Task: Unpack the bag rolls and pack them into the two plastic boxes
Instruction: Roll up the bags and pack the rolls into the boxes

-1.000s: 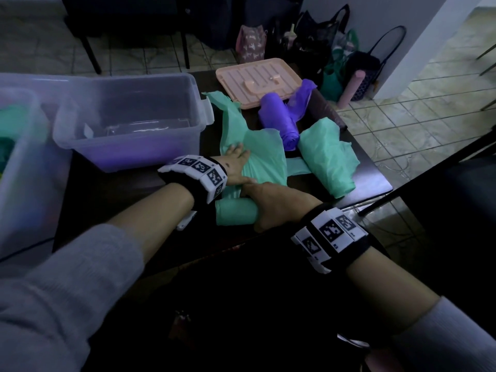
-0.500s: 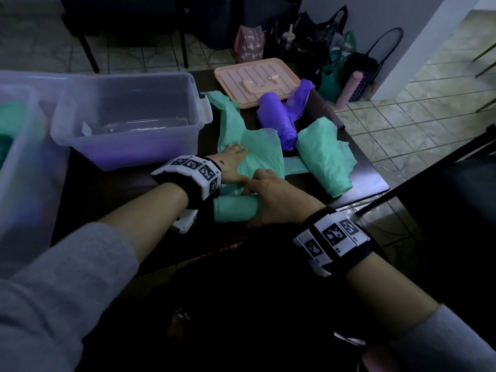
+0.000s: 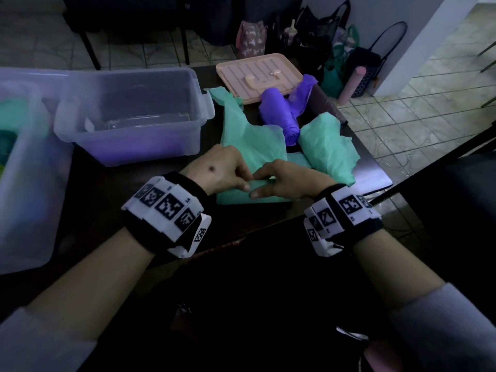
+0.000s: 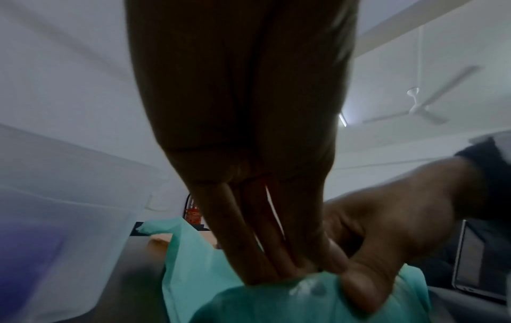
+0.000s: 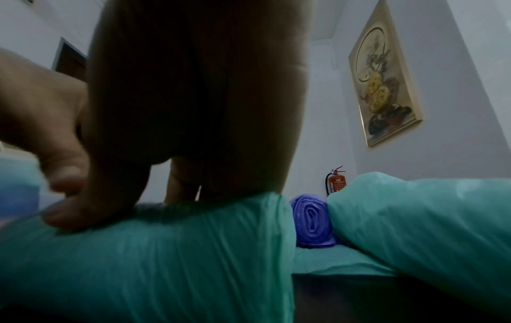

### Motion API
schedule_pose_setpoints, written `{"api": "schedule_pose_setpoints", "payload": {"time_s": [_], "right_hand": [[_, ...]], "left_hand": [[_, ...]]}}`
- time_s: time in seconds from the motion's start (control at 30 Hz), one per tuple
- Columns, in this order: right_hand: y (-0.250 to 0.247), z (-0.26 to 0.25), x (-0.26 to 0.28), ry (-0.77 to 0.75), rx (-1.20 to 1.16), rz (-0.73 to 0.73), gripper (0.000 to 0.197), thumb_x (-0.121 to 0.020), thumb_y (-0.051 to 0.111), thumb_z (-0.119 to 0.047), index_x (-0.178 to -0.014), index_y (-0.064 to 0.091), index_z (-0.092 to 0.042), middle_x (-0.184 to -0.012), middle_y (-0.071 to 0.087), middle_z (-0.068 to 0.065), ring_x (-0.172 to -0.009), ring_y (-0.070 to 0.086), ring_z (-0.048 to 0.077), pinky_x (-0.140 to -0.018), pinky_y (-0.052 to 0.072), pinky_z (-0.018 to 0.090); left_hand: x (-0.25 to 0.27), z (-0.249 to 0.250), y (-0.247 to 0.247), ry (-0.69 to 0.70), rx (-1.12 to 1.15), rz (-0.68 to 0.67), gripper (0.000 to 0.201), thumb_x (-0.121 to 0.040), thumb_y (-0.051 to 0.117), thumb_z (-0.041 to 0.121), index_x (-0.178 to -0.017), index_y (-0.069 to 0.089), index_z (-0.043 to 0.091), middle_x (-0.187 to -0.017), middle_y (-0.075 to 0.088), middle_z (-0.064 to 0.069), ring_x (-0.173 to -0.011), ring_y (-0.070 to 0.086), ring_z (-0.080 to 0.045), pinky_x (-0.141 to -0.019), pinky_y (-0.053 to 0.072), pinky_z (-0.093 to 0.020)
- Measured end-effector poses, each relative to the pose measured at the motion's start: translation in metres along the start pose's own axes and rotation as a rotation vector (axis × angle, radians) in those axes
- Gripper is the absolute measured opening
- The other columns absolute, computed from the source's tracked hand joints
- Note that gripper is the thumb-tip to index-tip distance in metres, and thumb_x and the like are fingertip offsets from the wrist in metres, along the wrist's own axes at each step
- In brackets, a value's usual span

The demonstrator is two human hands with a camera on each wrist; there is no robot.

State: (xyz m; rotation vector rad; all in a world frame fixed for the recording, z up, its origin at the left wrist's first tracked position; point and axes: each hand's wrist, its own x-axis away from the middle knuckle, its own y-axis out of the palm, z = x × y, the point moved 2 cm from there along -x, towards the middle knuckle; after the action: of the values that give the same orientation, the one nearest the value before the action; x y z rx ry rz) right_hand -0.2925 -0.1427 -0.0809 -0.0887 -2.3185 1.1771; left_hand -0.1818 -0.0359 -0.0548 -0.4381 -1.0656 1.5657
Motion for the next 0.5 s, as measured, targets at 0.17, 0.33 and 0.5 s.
{"api": "schedule_pose_setpoints", "payload": {"time_s": [0.17,0.33,0.5], "right_hand": [[0.001,0.004,-0.006,0.023,-0.053,0.016,0.044,-0.086,0.066,-0.035,-0.124,0.055,-0.017,-0.120,0.061,0.005,-0.113,0.056,0.017,-0.099,0.042,0.028],[0.003,-0.003,0.002,0.023,0.135,0.081,0.046,-0.090,0.057,-0.040,-0.130,0.054,-0.017,-0.127,0.052,0.011,-0.124,0.041,0.025,-0.105,0.034,0.037],[0.017,-0.025,0.031,-0.004,0.401,0.289,0.056,-0.082,0.062,-0.047,-0.126,0.046,-0.017,-0.124,0.046,0.004,-0.120,0.039,0.023,-0.095,0.034,0.037]], "left_hand": [[0.010,0.000,0.006,-0.016,-0.041,-0.078,0.059,-0.069,0.081,0.023,-0.125,0.061,0.019,-0.120,0.065,-0.002,-0.111,0.059,-0.013,-0.087,0.040,-0.015],[0.009,0.003,0.013,-0.003,-0.156,-0.029,0.064,-0.063,0.084,0.026,-0.122,0.061,0.022,-0.116,0.066,0.000,-0.107,0.060,-0.016,-0.081,0.042,-0.021],[-0.003,0.002,0.015,-0.011,-0.148,-0.213,0.060,-0.064,0.085,0.019,-0.120,0.062,0.017,-0.117,0.066,0.000,-0.105,0.061,-0.014,-0.083,0.046,-0.020]]}}
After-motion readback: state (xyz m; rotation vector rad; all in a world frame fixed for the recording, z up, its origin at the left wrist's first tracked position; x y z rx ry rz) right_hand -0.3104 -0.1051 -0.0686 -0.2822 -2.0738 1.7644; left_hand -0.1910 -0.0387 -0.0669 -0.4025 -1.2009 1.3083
